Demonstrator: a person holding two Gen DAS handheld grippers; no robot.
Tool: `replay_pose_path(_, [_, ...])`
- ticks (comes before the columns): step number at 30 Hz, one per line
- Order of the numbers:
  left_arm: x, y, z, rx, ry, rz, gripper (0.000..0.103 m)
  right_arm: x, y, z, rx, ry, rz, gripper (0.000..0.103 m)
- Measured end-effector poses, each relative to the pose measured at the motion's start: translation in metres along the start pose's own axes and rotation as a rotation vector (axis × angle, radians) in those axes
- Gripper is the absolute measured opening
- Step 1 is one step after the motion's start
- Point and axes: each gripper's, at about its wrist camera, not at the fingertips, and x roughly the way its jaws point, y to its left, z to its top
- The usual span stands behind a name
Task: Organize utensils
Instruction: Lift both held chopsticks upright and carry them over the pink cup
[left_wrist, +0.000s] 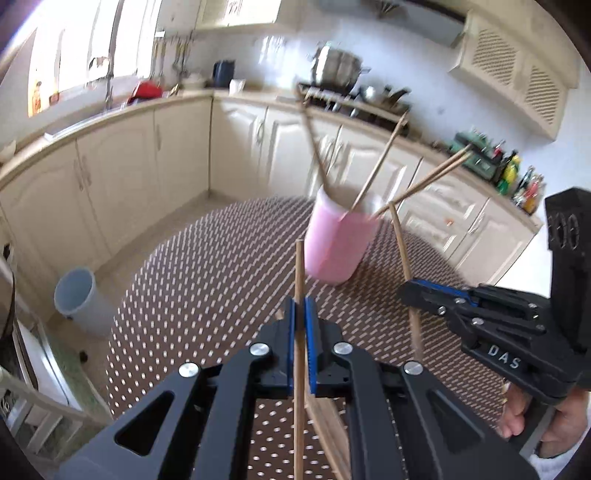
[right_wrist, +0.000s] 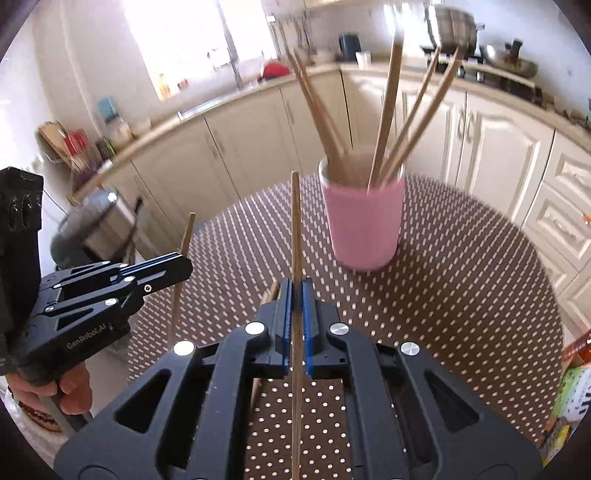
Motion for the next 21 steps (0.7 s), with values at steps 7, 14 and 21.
replay_pose_path(7, [-0.048, -0.027, 0.015, 0.053, -0.119, -0.031, 0.006, -0.045, 0.002, 0.002, -0.02, -0.115, 0.013, 0.006])
replay_pose_path(14, [-0.069, -0.047, 0.018, 0.088, -0.173, -0.052, 0.006, -0.07, 0.004, 0.002, -0.044, -0.184, 0.001, 0.006])
replay_pose_path(21, [-0.066, -0.05, 0.035, 0.099, -0.205, -0.07, 0.006, -0.084, 0.003, 0.015, -0.051, -0.251, -0.013, 0.006])
